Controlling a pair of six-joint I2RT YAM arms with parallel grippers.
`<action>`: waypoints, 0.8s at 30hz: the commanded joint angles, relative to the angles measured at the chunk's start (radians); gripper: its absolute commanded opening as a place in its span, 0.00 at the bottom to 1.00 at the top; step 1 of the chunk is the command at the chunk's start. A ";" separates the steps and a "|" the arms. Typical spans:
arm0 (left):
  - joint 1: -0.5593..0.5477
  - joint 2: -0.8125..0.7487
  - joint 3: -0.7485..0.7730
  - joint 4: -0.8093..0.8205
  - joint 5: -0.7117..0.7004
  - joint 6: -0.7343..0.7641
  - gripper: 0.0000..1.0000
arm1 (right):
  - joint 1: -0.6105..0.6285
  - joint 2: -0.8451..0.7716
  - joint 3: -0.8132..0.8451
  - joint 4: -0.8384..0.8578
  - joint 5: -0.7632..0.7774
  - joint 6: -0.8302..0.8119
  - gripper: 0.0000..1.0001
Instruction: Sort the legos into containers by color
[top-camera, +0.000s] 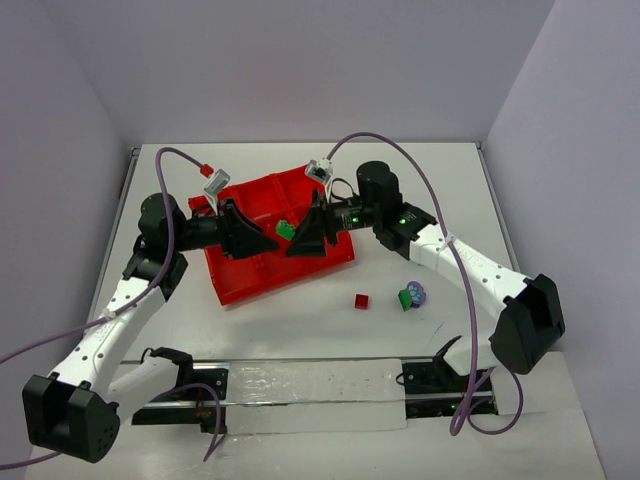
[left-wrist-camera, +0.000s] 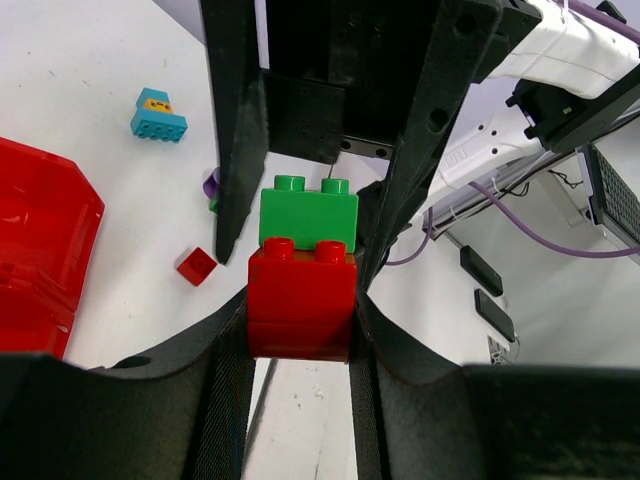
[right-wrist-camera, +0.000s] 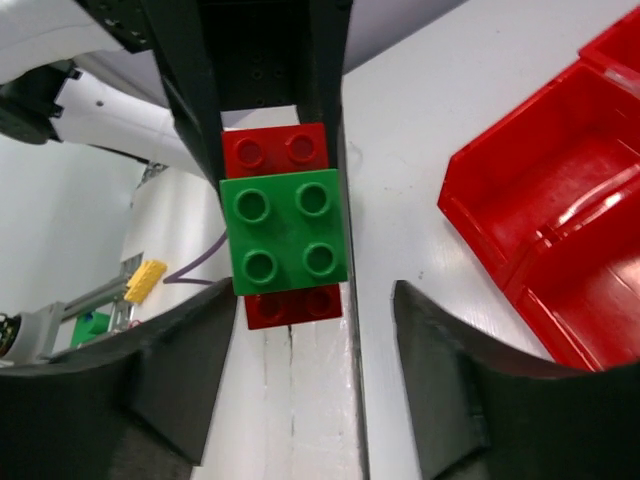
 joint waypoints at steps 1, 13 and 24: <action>0.000 0.008 0.009 0.044 0.030 -0.005 0.00 | -0.015 -0.016 0.076 -0.052 0.026 -0.055 0.74; 0.000 -0.002 0.009 0.042 0.050 0.004 0.00 | -0.035 0.049 0.151 0.019 -0.133 -0.002 0.67; 0.000 -0.001 0.007 0.050 0.055 0.000 0.00 | -0.036 0.085 0.143 0.139 -0.210 0.072 0.47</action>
